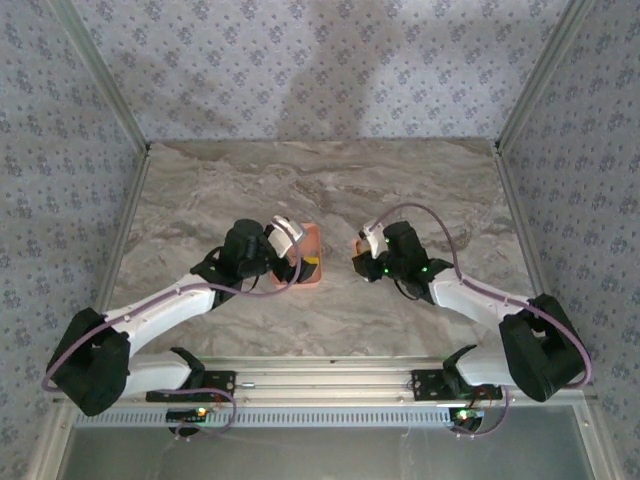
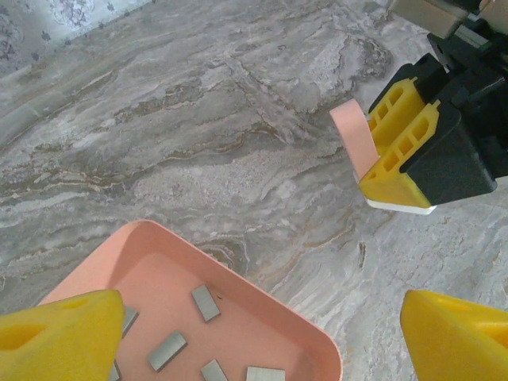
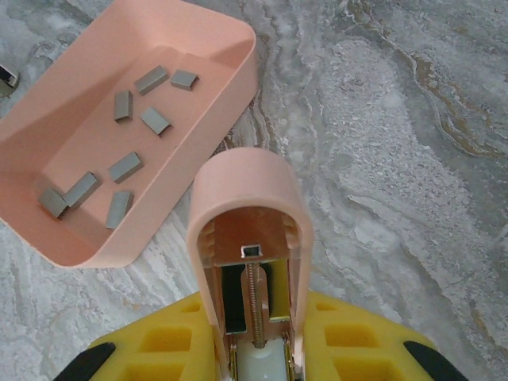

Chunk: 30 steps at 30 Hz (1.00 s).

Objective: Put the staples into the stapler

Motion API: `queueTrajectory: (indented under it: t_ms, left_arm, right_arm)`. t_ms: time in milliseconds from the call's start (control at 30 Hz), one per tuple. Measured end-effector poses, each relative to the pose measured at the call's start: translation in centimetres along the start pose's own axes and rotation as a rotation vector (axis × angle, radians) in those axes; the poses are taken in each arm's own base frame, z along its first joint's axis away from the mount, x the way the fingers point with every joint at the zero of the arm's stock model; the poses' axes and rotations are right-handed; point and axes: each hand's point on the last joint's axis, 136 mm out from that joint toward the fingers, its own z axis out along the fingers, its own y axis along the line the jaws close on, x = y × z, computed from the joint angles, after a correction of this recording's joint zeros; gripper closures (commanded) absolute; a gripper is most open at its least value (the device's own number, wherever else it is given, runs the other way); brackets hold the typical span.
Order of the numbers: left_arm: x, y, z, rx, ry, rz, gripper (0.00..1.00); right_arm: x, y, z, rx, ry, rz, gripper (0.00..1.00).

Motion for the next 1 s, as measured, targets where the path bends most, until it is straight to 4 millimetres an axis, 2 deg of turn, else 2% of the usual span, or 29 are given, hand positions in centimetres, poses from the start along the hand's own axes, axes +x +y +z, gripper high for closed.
queueTrajectory:
  t_ms: [100, 267, 367, 467, 700, 1000]
  left_arm:
    - [0.1, 0.7, 0.0, -0.035, 0.003, -0.024, 0.1]
    - [0.3, 3.2, -0.4, -0.15, 0.007, -0.122, 0.1]
    - [0.7, 5.0, -0.8, -0.226, 0.01, -0.203, 0.09]
    - [1.2, 6.9, -1.4, -0.293, 0.004, -0.302, 0.08]
    - [3.4, 10.0, -3.7, -0.429, 0.025, -0.496, 0.07]
    - [6.3, 10.5, -4.5, -0.485, 0.1, -0.607, 0.07]
  right_arm:
    - [-1.1, -0.9, -0.1, 0.051, -0.012, 0.064, 0.92]
    - [-3.6, -4.3, -0.1, 0.241, -0.007, 0.223, 0.93]
    - [-4.3, -6.1, 0.2, 0.351, 0.012, 0.315, 0.93]
    - [-3.7, -7.5, 0.8, 0.44, 0.045, 0.384, 0.92]
    - [0.2, -9.4, 2.7, 0.574, 0.152, 0.485, 0.9]
    - [0.8, -10.2, 4.1, 0.626, 0.175, 0.523, 0.88]
